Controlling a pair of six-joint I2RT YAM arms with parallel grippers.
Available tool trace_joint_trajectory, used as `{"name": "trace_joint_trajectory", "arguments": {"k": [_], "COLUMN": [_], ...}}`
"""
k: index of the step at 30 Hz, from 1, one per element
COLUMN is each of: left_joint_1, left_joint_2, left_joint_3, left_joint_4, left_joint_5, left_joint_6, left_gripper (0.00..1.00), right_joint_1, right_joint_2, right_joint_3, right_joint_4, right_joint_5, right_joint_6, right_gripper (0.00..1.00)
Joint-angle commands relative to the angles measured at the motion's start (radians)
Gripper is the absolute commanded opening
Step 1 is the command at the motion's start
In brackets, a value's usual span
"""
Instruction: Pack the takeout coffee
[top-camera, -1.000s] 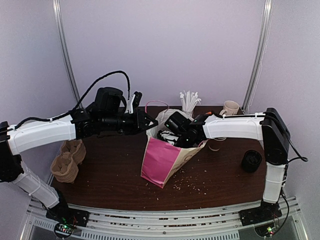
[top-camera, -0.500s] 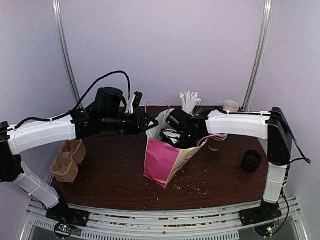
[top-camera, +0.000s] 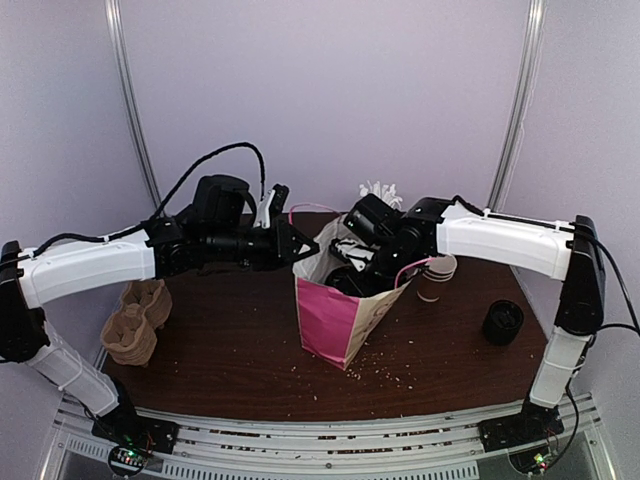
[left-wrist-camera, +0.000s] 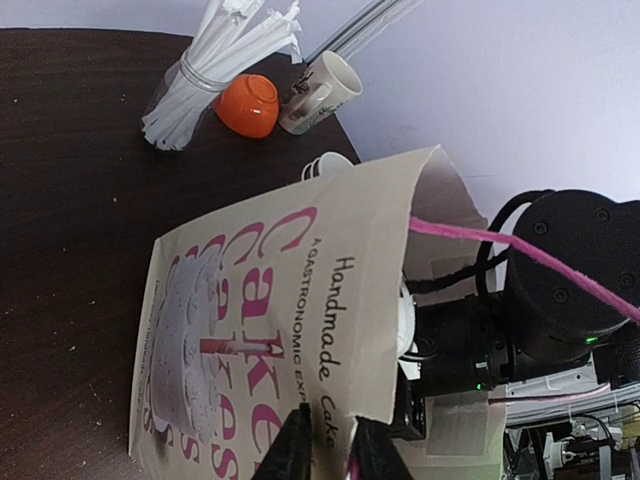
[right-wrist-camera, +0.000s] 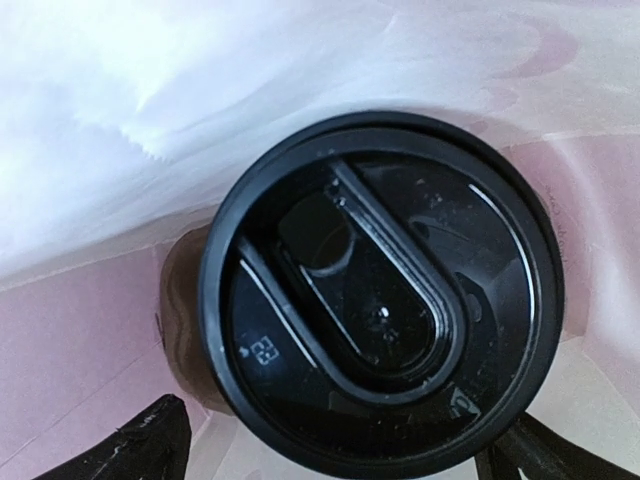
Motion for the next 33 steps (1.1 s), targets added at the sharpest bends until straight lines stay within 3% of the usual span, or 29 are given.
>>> {"name": "trace_joint_trajectory", "arguments": {"k": [1,8,33], "left_joint_1": [-0.005,-0.005,-0.017], "left_joint_2": [0.018,0.025,0.03], "left_joint_3": [0.026,0.038,0.052], "left_joint_4": [0.023,0.015,0.002], "left_joint_5": [0.008,0.003,0.024], "left_joint_6": [0.022,0.025,0.063], "left_gripper": [0.15,0.0,0.0], "right_joint_1": [-0.003,0.002,0.011], "right_joint_2": [-0.058,-0.093,-0.309], "right_joint_3": [0.052,0.06,0.077], "right_joint_4": [-0.024,-0.041,0.051], "right_joint_5": [0.02,-0.003,0.035], "right_joint_6": [0.01,-0.014,0.025], "right_gripper": [1.0,1.0,1.0]}}
